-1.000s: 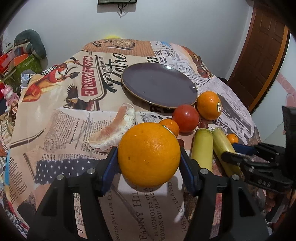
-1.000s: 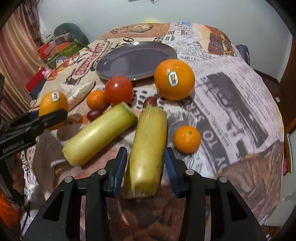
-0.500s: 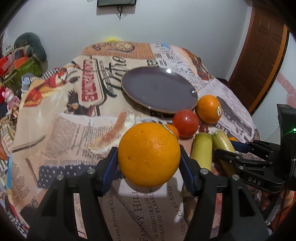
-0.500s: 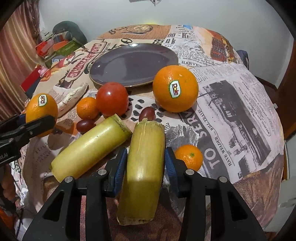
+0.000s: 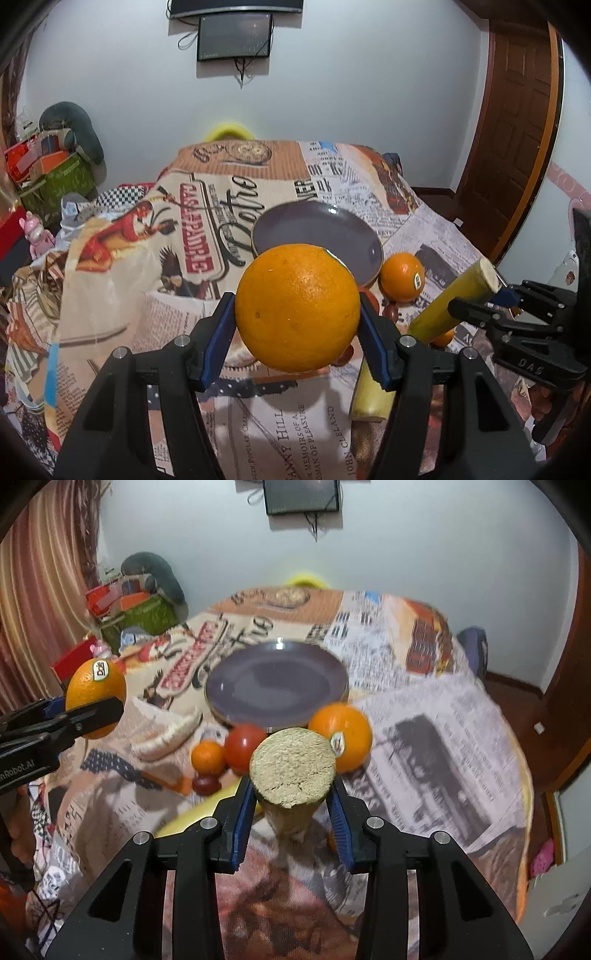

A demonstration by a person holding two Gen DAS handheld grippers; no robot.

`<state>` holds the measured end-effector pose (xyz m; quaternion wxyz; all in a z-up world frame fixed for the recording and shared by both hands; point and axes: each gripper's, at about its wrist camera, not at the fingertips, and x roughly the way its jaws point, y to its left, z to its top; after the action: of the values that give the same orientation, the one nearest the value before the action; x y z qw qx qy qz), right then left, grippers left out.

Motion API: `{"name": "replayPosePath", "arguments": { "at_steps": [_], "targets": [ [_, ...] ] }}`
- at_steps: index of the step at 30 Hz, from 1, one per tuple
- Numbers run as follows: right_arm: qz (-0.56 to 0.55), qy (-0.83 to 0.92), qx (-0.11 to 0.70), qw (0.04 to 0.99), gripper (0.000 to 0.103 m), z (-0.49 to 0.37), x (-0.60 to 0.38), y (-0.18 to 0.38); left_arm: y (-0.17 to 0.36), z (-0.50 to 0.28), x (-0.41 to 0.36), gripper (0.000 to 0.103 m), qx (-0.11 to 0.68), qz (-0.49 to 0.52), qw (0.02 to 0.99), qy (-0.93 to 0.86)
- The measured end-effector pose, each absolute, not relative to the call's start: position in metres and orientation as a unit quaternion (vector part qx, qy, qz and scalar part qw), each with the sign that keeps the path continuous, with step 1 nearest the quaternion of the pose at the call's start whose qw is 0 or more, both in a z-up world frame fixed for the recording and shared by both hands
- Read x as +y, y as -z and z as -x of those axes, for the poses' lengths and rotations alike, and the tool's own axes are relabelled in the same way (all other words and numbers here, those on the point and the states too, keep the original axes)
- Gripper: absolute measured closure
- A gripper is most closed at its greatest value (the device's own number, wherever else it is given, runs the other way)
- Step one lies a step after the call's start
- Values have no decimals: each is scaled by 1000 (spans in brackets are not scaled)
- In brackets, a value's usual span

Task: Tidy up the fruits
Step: 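Carry the orange onto the grey plate with the left tool while the right tool carries the cylinder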

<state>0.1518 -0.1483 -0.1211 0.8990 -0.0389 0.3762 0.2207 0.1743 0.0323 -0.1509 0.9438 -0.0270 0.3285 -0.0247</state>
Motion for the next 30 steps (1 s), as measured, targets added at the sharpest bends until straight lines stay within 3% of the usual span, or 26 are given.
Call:
{"name": "replayPosePath", "arguments": {
  "at_steps": [14,30],
  "targets": [
    [43,-242,314,917,68,-168,-128,82,129,-202,34,41,302,15,953,17],
    [41,-246,333,910,68,-219,-111,103,154,-274,31,41,327,4,945,22]
  ]
}}
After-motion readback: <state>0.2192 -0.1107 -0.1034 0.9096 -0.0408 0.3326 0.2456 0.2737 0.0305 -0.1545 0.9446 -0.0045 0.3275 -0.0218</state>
